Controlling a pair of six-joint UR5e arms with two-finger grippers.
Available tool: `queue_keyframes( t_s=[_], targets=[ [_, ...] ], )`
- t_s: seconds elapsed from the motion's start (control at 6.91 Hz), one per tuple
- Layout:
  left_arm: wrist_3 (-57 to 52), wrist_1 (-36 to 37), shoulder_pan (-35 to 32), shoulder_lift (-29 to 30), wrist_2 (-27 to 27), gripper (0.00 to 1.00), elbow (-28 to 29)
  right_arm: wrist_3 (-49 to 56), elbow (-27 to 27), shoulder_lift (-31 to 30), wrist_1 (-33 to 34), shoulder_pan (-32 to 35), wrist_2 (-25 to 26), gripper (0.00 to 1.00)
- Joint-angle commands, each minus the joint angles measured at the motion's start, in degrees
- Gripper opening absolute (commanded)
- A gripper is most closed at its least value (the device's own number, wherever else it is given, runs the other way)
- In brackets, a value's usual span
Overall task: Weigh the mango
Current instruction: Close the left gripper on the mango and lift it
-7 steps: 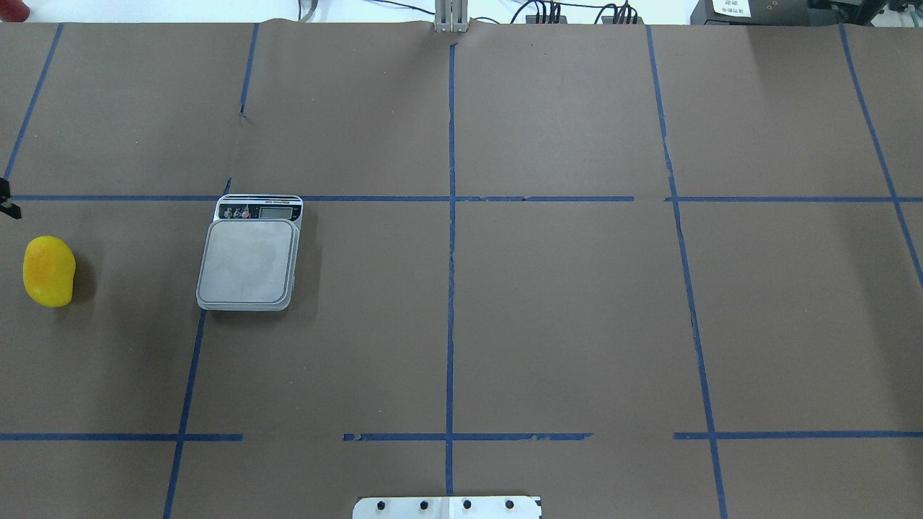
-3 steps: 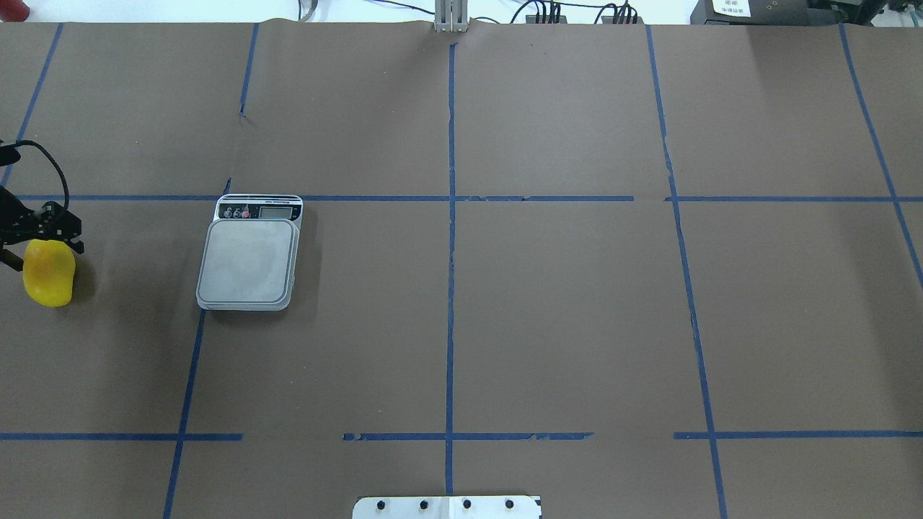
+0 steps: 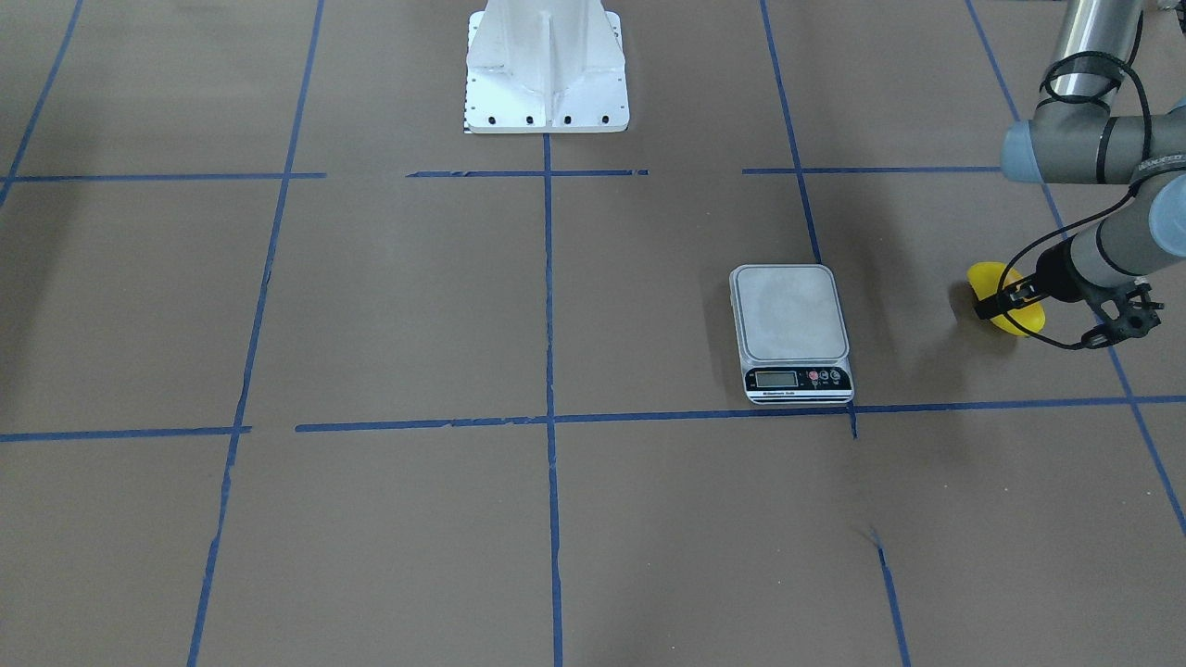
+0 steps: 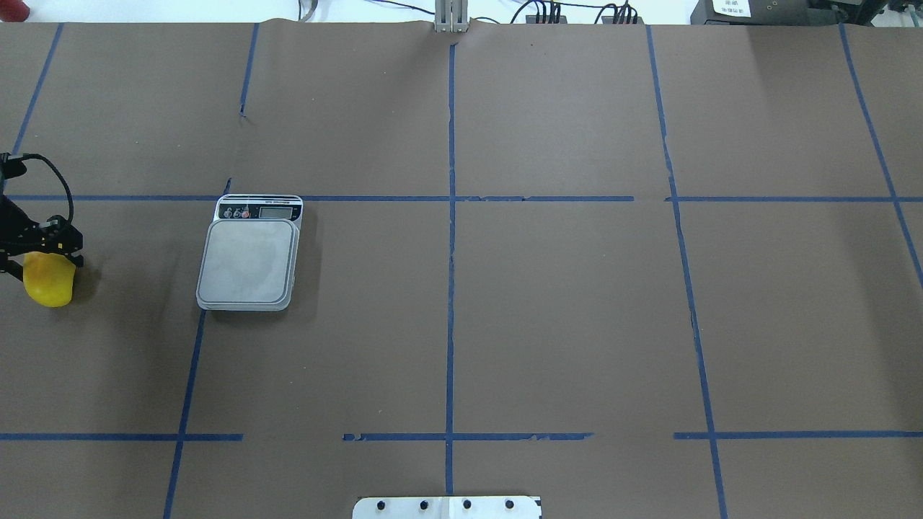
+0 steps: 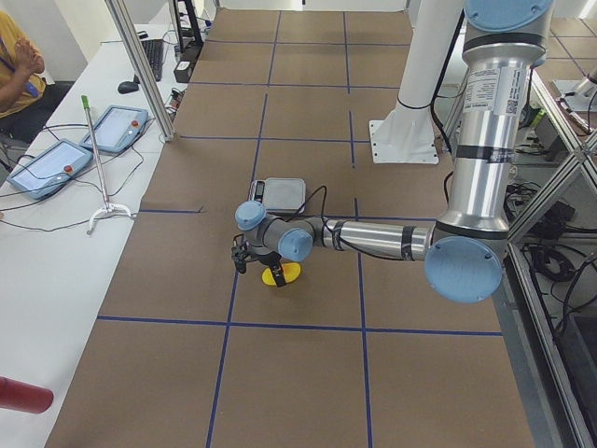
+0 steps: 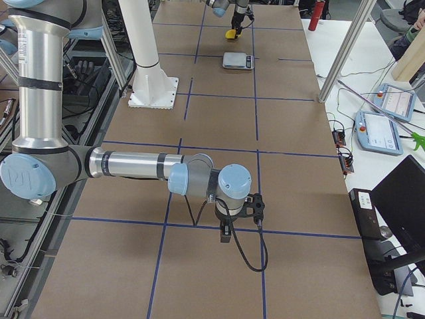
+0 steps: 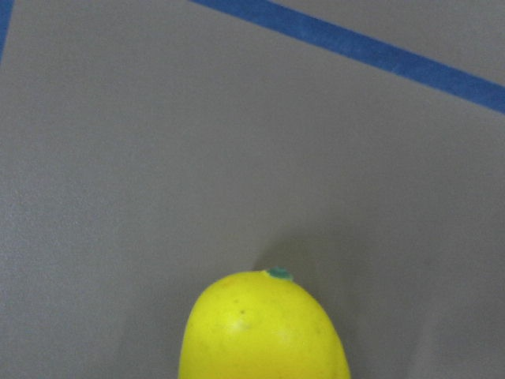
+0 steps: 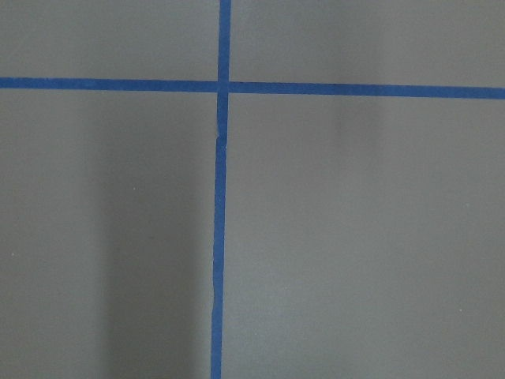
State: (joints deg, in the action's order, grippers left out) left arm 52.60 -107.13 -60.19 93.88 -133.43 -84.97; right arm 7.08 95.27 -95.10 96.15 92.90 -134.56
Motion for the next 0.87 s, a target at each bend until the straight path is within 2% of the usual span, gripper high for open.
queue_keyframes(
  t_s=[0.0, 0.14, 0.43, 0.72],
  targets=[
    [5.3, 0.3, 0.1, -0.2, -0.3, 0.0, -0.3, 0.0, 0.0, 0.0, 0.0, 0.0, 0.0, 1.0],
    [8.8, 0.9, 0.2, 0.4, -0.5, 0.0, -2.4, 0.0, 0.0, 0.0, 0.0, 0.0, 0.0, 1.0],
    [13.7, 2.4, 0.2, 3.2, -0.3, 0.0, -10.3, 0.0, 0.0, 0.0, 0.0, 0.0, 0.0, 1.0],
    [14.2, 12.5, 2.4, 15.1, 0.2, 0.0, -9.5, 0.0, 0.0, 0.0, 0.0, 0.0, 0.0, 1.0]
  ],
)
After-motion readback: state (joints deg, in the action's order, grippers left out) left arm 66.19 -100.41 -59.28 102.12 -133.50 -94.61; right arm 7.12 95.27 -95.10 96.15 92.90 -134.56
